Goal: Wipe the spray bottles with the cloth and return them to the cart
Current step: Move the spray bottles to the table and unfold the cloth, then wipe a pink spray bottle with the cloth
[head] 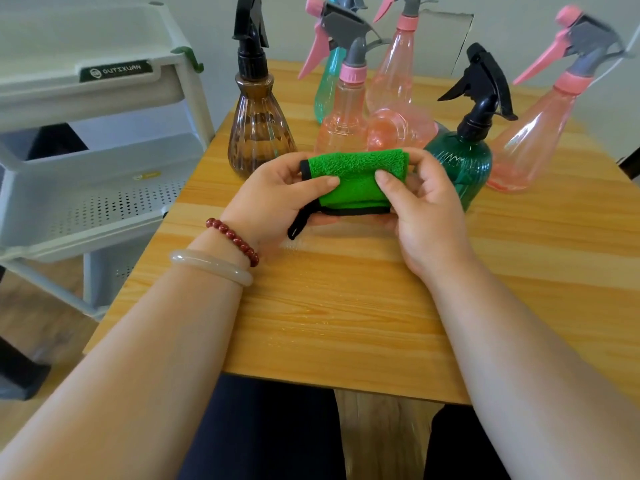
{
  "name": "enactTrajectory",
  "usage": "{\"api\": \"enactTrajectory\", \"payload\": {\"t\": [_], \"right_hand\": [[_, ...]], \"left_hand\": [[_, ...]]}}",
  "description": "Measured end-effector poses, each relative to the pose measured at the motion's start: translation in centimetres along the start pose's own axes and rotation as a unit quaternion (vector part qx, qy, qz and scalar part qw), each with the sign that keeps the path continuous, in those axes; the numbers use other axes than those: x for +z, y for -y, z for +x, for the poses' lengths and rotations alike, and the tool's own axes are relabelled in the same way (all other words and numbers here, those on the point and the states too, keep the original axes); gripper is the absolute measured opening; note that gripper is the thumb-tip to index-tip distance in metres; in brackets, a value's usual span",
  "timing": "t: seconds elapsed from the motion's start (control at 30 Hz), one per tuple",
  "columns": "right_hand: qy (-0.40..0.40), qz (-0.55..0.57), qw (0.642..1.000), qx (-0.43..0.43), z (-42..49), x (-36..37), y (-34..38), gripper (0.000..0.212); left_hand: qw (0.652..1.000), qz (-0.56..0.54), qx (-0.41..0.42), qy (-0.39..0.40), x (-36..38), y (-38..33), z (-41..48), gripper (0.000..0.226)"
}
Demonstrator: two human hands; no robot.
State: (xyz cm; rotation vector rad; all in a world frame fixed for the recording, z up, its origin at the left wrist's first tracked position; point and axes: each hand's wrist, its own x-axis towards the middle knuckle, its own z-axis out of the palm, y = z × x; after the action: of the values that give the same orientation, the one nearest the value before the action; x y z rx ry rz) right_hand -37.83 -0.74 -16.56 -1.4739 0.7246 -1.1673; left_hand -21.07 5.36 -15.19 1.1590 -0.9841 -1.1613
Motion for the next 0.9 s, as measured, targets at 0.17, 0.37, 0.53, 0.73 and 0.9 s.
{"api": "enactTrajectory", "payload": {"t": [0.17,0.37,0.53,0.73,0.9], "right_hand": [[-0.035,-0.030,0.999,-0.001,-0.1,0.0,0.3,0.020],[0.007,0.199,0.976,0.085,0.2,-0.2,0.7,0.034],[0.034,0.211,0.971,0.104,0.1,0.0,0.8,0.023],[-0.011,0.174,0.981,0.086,0.0,-0.1,0.5,0.018],[-0.060,0.186,0.979,0.059,0.0,0.0,0.7,0.024]], "left_hand": [[1.000,-0.015,-0.001,0.015,0.4,-0.3,-0.2,0.035],[0.997,-0.066,0.018,-0.023,0.7,-0.2,-0.1,0.029],[0.993,-0.112,0.028,-0.020,0.6,-0.1,-0.2,0.028],[0.996,-0.078,0.046,-0.007,1.2,0.2,-0.4,0.021],[0.996,0.030,0.079,-0.038,1.0,0.6,-0.3,0.025]]}}
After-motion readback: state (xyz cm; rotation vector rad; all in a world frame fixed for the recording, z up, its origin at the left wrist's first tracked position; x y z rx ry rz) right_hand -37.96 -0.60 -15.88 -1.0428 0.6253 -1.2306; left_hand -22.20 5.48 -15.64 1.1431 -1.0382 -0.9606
